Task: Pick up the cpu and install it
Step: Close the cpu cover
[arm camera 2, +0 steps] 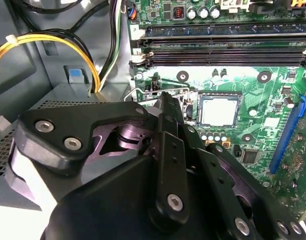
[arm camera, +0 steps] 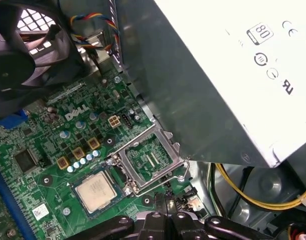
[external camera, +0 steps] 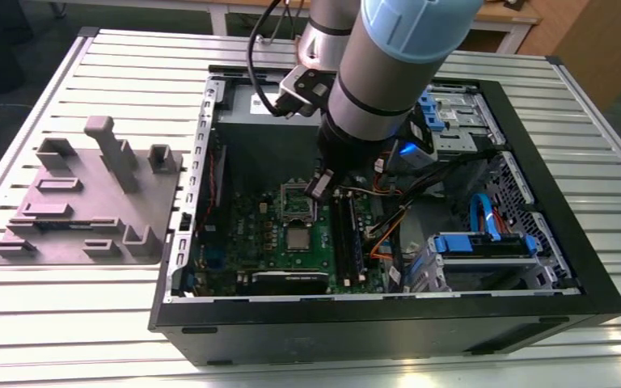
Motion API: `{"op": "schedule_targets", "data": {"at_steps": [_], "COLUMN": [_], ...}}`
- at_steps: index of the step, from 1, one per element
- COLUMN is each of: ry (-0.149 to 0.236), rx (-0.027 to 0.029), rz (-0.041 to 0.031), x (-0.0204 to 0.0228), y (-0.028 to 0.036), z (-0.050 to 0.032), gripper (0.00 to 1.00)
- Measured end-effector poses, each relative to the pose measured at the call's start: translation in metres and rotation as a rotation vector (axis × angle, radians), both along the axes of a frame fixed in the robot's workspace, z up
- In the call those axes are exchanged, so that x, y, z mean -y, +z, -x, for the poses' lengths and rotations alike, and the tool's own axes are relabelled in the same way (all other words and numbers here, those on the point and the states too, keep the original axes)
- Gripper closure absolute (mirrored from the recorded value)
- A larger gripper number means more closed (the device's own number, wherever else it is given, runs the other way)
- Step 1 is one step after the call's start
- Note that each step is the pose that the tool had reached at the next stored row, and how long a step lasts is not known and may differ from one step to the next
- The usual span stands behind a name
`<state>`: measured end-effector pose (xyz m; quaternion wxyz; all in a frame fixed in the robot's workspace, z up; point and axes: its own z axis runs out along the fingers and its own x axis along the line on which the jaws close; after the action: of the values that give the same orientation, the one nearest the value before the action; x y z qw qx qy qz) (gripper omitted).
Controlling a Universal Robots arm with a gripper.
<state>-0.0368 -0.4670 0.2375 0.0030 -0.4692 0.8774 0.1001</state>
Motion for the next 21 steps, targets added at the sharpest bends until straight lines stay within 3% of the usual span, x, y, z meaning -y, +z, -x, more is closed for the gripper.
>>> {"op": "schedule_targets", "data": {"at_steps": [12, 18, 21], "ry": [0.000, 0.000, 0.000], "rx": [0.0000, 0.0001, 0.0000], "rz": [-0.0001, -0.0093, -0.0092], "x": [0.0000, -0.0030, -0.0030], "y": [-0.0002, -0.0057, -0.0057], "z": [-0.0004, -0.0016, -0.0016], "gripper": [0.90, 0.90, 0.90]}}
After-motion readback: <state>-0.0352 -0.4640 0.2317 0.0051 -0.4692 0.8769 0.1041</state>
